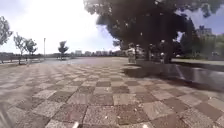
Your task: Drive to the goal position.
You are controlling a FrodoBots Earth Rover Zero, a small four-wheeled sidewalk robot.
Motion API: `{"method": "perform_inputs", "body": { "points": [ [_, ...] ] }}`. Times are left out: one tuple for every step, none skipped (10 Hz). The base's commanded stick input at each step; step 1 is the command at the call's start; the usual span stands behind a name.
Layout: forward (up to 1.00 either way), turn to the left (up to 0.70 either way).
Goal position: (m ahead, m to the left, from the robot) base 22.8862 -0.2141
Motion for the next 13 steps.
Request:
{"method": "perform_inputs", "body": {
  "points": [
    [0.7, 0.25],
    [0.7, 0.0],
    [0.7, 0.0],
    [0.7, 0.0],
    [0.7, 0.0],
    [0.7, 0.0],
    [0.7, 0.0],
    [0.7, 0.0],
    [0.7, 0.0],
    [0.7, 0.0],
    [0.7, 0.0],
    [0.7, 0.0],
    [0.7, 0.0]
  ]
}}
